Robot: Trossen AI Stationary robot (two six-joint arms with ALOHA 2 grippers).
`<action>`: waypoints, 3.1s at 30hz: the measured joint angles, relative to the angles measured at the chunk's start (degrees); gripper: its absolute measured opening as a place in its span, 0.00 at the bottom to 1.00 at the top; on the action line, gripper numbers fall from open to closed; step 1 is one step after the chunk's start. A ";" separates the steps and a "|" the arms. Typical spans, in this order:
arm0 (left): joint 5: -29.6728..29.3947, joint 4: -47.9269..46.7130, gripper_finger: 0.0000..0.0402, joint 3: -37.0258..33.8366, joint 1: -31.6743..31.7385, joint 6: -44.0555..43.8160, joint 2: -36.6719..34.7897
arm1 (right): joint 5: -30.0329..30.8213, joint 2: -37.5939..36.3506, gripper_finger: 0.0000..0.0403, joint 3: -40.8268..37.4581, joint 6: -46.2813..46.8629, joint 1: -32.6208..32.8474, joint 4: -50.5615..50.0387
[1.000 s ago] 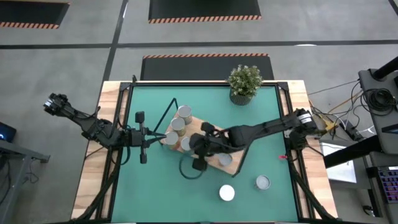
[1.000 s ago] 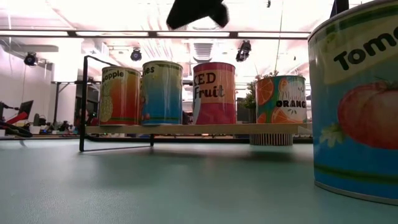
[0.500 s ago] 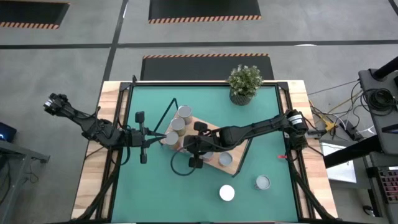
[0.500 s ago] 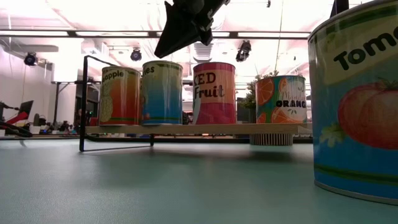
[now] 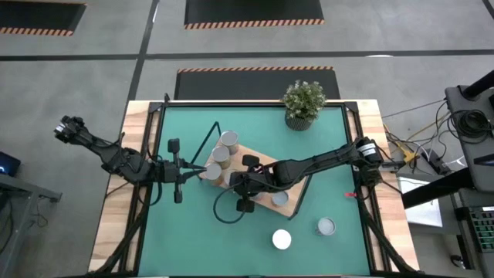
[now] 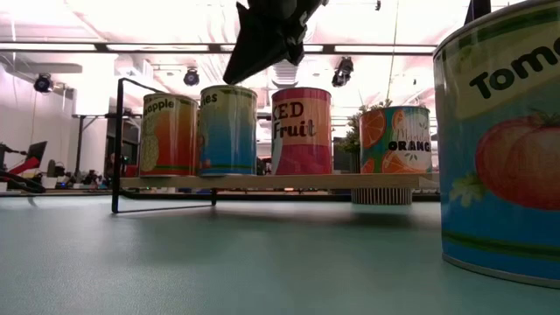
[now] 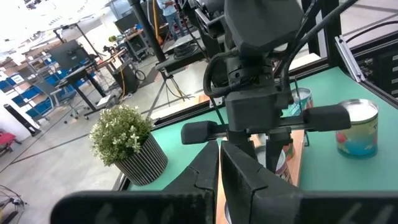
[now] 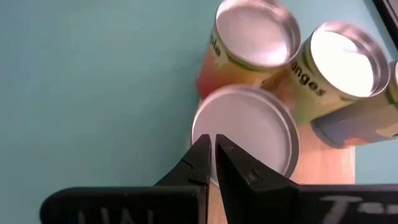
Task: Pick and place cans onto a shelf
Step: Adjust the canned cherries on the shelf, then put the canned carrots on the shelf
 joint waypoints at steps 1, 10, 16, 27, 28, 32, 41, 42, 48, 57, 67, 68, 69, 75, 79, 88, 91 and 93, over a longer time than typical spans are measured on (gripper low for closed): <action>0.00 0.00 0.00 0.00 0.00 -0.01 0.00 | 0.04 0.00 0.03 -0.22 -0.02 0.00 -0.26; 0.01 0.06 0.00 0.00 0.00 -0.01 0.00 | 1.88 -0.07 0.03 -0.69 -0.08 0.00 -3.59; 0.02 0.07 0.00 0.00 0.00 -0.01 0.00 | 1.66 -0.15 0.03 -0.39 -1.29 0.00 -4.61; 0.02 0.07 0.00 0.00 0.00 -0.01 0.00 | 4.26 -0.34 0.03 -0.41 -1.48 0.00 -4.66; 0.02 0.07 0.00 0.00 0.00 -0.01 0.00 | 4.26 -0.46 0.03 -0.41 -1.48 0.00 -4.59; 0.04 0.09 0.00 0.00 0.00 -0.01 0.00 | 4.28 -0.74 0.03 1.05 -1.37 0.02 -4.30; 0.04 0.09 0.00 0.00 0.00 0.56 0.00 | 4.43 -0.68 0.03 1.63 -2.11 1.11 0.22; 0.04 0.08 0.00 0.00 0.00 0.56 0.00 | 4.46 -0.77 0.03 1.63 -2.87 1.29 1.18; 0.04 -0.18 0.00 0.00 0.00 0.56 0.00 | 4.46 -1.64 0.03 1.70 -4.69 2.68 3.15; 0.04 -0.79 0.00 0.00 0.00 0.56 -0.01 | 4.50 -4.68 0.03 1.73 2.48 6.58 -1.77; 0.11 -0.67 0.00 0.00 0.00 -2.92 0.02 | 7.55 -14.48 0.03 1.73 11.19 14.18 -9.08; 0.17 -0.67 0.00 0.00 0.00 -4.14 0.02 | 9.10 -15.16 0.03 1.61 11.08 15.68 -9.23; 0.35 -0.60 0.00 0.00 0.00 -5.58 0.08 | 10.82 -15.52 0.03 1.54 10.84 17.27 -9.73; 1.90 1.05 0.00 0.00 -0.46 -13.88 2.10 | 17.25 -16.74 0.03 1.43 12.02 27.05 -13.64; 2.01 3.14 0.00 -0.13 -1.60 -19.94 6.21 | 19.83 -16.24 0.03 0.93 14.36 32.58 -16.17; 1.95 11.43 0.00 3.60 -7.01 -22.77 18.84 | 23.12 -17.53 0.03 -6.57 20.47 40.53 -16.31; 1.81 11.30 0.00 6.37 -8.62 -23.69 22.50 | 22.66 -18.22 0.03 -8.94 24.92 42.12 -16.70; 1.67 11.30 0.00 8.14 -9.72 -23.88 24.74 | 21.95 -18.84 0.03 -10.34 28.82 43.14 -17.35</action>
